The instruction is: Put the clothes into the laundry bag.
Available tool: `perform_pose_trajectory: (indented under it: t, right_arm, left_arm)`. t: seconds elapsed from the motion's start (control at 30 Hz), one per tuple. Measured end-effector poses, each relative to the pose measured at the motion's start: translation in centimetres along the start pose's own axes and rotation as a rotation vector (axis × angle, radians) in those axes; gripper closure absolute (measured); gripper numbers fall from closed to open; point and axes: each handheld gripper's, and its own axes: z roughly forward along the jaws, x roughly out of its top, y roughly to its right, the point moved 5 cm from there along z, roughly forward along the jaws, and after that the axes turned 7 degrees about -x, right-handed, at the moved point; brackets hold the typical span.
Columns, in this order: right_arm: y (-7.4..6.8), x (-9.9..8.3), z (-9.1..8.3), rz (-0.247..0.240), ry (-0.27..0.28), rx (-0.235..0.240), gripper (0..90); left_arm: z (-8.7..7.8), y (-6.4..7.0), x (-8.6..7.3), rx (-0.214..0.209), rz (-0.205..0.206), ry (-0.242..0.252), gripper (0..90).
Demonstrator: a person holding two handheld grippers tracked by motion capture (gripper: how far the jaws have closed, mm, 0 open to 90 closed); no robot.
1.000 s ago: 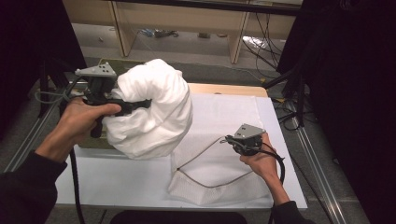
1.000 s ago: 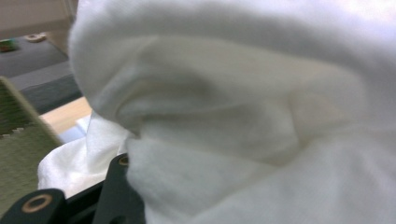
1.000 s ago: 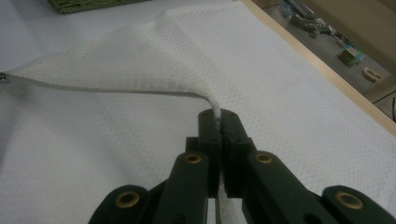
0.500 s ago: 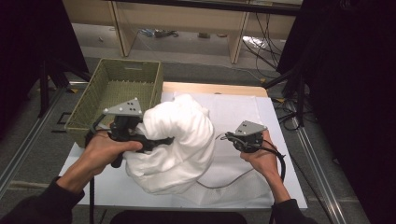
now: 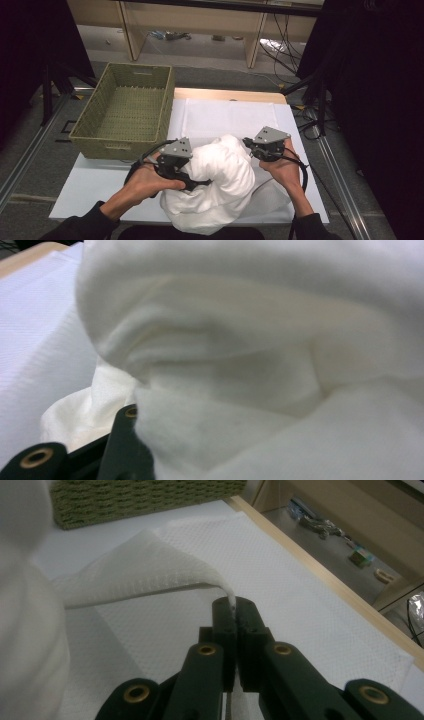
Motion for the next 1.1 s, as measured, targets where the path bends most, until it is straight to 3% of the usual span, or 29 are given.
perform_pose_trajectory:
  t: [0.13, 0.23, 0.3, 0.37, 0.4, 0.43, 0.47, 0.5, 0.57, 0.63, 0.67, 0.7, 0.8, 0.9, 0.93, 1.0, 1.1]
  right_arm:
    - [0.1, 0.4, -0.3, 0.023, 0.019, 0.000, 89.7]
    - [0.0, 0.8, -0.7, 0.011, 0.030, -0.003, 89.8]
    - [0.0, 0.9, -0.7, 0.005, 0.035, -0.001, 89.8]
    - [-0.2, 1.3, -1.1, -0.006, 0.040, 0.006, 89.8]
    - [-0.2, 1.5, -1.2, -0.012, 0.045, 0.009, 89.8]
    - [-0.3, 1.7, -1.5, -0.010, 0.045, 0.008, 89.8]
    - [-0.3, 1.7, -1.5, -0.010, 0.045, 0.008, 89.8]
    - [-0.4, 1.9, -1.7, -0.014, 0.050, 0.010, 89.8]
    - [-0.4, 2.2, -2.0, -0.016, 0.058, 0.006, 89.8]
    - [-0.3, 2.5, -2.1, -0.014, 0.071, -0.003, 89.9]
    - [-0.4, 2.6, -2.1, -0.017, 0.070, -0.002, 89.8]
    - [-0.4, 2.6, -2.1, -0.017, 0.070, -0.002, 89.8]
    - [-0.5, 2.4, -2.0, -0.018, 0.055, -0.006, 89.9]
    - [-0.6, 2.2, -1.8, -0.020, 0.048, 0.001, 89.9]
    - [-0.6, 2.1, -1.7, -0.024, 0.048, 0.002, 89.9]
    - [-0.5, 2.0, -1.7, -0.025, 0.048, 0.008, 89.9]
    - [-0.4, 1.9, -1.8, -0.021, 0.044, 0.004, 89.8]
  left_arm:
    - [2.3, 0.1, -0.8, -0.031, 0.042, -0.047, 50.2]
    - [4.7, -0.3, -2.2, -0.060, 0.023, -0.102, 50.1]
    - [5.2, -0.6, -2.5, -0.053, 0.018, -0.121, 50.1]
    - [6.1, -1.5, -2.5, 0.002, 0.016, -0.123, 49.6]
    - [6.0, -1.7, -2.2, 0.015, -0.036, -0.113, 49.5]
    - [5.7, -2.0, -2.0, 0.041, -0.058, -0.113, 49.3]
    - [5.7, -2.0, -2.0, 0.041, -0.058, -0.113, 49.3]
    - [5.3, -2.3, -1.7, 0.077, -0.062, -0.107, 49.3]
    - [4.5, -2.8, -0.9, 0.187, -0.043, -0.084, 48.6]
    - [4.4, -3.2, -0.4, 0.232, -0.011, -0.101, 47.6]
    - [5.0, -4.0, -0.2, 0.239, -0.002, -0.143, 44.7]
    - [5.0, -4.0, -0.2, 0.239, -0.002, -0.143, 43.4]
    - [7.7, -5.9, -1.2, 0.169, -0.097, -0.154, 39.4]
    - [10.5, -7.4, -2.3, 0.149, -0.102, -0.191, 36.4]
    - [11.2, -7.7, -2.3, 0.143, -0.128, -0.171, 33.9]
    - [11.3, -8.1, -1.6, 0.162, -0.158, -0.145, 24.9]
    - [10.6, -8.1, -1.2, 0.177, -0.168, -0.115, 19.5]
